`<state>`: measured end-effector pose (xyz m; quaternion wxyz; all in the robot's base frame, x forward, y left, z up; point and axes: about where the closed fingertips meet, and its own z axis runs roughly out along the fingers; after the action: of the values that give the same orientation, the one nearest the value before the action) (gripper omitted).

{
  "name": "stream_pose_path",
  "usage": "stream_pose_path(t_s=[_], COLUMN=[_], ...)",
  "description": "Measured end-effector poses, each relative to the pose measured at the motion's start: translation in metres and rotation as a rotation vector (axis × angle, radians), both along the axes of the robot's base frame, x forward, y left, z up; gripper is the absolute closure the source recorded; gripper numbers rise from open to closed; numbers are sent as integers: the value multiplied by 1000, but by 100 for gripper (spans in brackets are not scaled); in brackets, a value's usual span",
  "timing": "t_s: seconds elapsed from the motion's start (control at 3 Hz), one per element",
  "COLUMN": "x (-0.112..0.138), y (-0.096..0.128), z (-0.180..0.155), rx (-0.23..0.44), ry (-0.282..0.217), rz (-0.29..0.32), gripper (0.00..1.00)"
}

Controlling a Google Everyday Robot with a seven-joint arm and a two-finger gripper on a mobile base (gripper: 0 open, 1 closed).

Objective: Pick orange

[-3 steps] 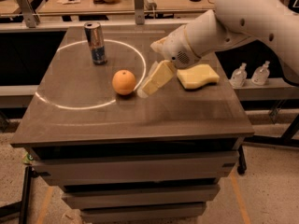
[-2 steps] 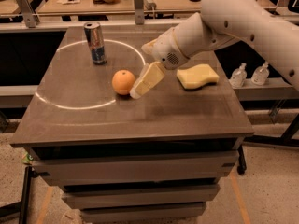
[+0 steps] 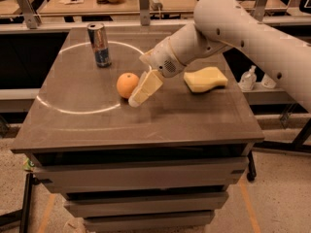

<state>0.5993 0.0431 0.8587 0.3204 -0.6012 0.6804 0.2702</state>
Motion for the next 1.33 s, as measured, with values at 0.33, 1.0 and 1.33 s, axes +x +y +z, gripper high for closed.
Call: stream_pose_path(t_s=[0.33,1.0,1.33], x=[1,-1,-1], y=[8,16,19], z=[-9,-18,-16], rx=[4,6,38], ry=[21,43,30], rz=[11,51,71], gripper=[0,39,71])
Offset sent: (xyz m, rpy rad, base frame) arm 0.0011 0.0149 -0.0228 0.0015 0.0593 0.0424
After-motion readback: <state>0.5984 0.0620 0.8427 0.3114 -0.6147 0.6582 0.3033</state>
